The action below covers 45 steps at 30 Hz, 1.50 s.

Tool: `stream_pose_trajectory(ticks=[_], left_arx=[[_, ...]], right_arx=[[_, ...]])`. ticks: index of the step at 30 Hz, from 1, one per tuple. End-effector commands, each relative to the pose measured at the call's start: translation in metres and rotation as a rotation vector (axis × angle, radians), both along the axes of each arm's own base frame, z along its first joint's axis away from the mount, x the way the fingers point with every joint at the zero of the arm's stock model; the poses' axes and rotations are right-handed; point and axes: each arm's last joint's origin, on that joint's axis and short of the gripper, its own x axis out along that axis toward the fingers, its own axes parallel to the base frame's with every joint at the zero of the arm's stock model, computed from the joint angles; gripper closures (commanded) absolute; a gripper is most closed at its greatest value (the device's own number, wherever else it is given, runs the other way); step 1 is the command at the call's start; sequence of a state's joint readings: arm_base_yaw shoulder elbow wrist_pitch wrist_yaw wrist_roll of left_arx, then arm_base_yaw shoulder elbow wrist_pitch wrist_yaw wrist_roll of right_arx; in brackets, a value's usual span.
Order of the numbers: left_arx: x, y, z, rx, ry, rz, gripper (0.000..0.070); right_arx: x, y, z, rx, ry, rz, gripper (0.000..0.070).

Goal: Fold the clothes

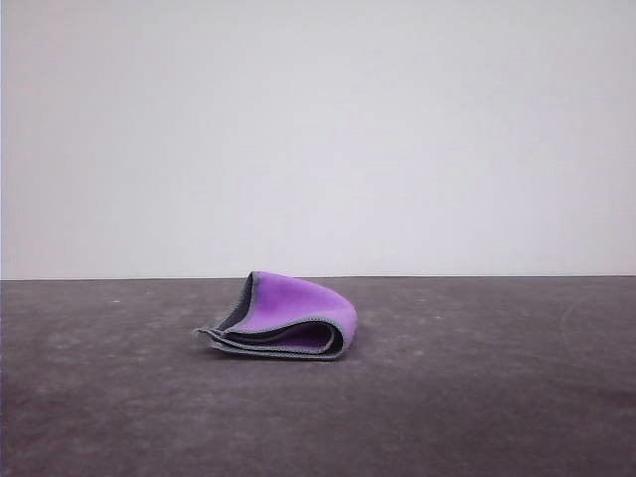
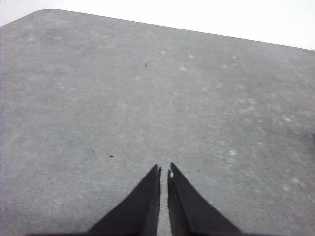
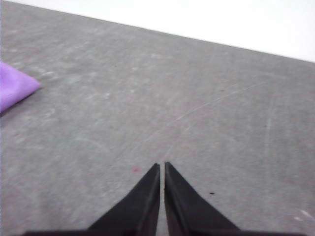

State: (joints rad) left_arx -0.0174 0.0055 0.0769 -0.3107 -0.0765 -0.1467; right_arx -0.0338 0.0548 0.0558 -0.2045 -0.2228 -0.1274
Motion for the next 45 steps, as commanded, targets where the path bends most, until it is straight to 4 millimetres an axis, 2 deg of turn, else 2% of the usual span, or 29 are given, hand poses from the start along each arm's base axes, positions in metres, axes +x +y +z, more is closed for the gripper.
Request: stream_pose_trajectory(ticks=[1,6,14,45], left_arx=[[0.0007,0.0001,-0.0066,0.000,0.024,0.003,0.0684],[0.0007,0.0001,-0.0066,0.000,0.024,0.003,0.0684],[0.0007,0.0001,-0.0066,0.000,0.024,0.003,0.0684],[0.0007,0.0001,-0.0066,0.000,0.024,0.003,0.0684]], right_arx=[[-0.0003,-0.0012,-0.0013,0.026,-0.012,-0.043,0.0688],[-0.0005,-0.0037,-0.0070,0.050,-0.017,-0.139,0.0688],[0.0002,-0.0052,-0.0081,0.064,-0.025,-0.192,0.0688],[0.0006,-0.0051,-0.0065,0.067,-0.044,-0.188,0.0688]])
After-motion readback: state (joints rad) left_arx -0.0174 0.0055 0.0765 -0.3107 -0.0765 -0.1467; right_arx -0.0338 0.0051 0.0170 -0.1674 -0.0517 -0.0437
